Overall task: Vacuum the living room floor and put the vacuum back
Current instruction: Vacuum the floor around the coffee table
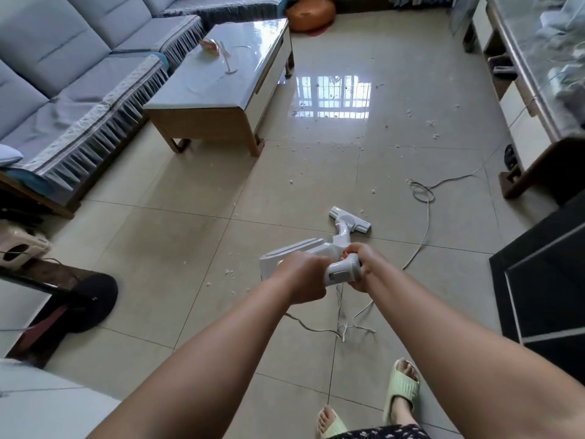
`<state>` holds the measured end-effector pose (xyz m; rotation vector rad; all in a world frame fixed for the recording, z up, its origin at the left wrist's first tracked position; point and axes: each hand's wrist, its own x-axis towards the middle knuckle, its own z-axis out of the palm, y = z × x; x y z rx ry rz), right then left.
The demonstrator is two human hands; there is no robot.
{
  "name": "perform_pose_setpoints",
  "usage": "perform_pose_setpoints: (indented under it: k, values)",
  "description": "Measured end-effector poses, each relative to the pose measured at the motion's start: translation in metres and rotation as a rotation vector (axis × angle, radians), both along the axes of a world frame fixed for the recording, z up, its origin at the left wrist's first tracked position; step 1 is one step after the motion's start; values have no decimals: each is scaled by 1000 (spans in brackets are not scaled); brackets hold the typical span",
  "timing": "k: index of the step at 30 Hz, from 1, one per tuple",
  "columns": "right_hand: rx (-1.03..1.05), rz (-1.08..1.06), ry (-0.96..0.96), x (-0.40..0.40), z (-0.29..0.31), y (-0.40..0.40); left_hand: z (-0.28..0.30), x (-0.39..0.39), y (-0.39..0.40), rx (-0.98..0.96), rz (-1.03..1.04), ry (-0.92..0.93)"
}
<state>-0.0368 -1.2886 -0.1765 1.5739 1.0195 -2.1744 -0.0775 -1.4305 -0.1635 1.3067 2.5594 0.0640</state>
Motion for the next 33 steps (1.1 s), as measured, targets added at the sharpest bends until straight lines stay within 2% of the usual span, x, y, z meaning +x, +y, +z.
perform_pose_setpoints:
  k: [33]
  values:
    - [70, 122, -5, -77, -7, 224, 9, -55, 221, 9, 131, -30]
